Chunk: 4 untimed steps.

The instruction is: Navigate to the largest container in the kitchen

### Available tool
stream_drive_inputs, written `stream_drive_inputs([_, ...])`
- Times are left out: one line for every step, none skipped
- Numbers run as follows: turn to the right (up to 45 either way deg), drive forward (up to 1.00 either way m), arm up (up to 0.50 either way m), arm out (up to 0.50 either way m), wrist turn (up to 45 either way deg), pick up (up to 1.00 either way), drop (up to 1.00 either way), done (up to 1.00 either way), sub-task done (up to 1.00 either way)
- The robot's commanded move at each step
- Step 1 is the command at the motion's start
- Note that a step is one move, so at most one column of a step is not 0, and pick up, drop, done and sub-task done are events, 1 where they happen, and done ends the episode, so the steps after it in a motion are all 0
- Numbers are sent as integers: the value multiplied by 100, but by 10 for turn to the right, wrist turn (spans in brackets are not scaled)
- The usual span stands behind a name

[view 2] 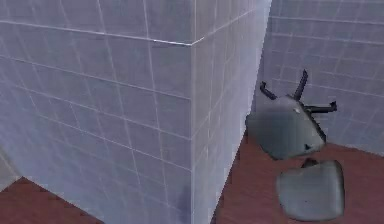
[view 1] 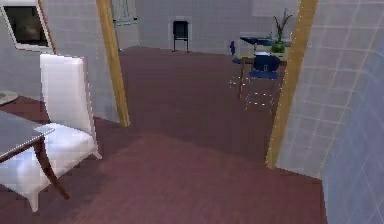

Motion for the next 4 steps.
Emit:
stream_drive_inputs([0, 100, 0, 0, 0, 0, 0, 0, 0])
stream_drive_inputs([0, 100, 0, 0, 0, 0, 0, 0, 0])
stream_drive_inputs([0, 100, 0, 0, 0, 0, 0, 0, 0])
stream_drive_inputs([0, 80, 0, 0, 0, 0, 0, 0, 0])
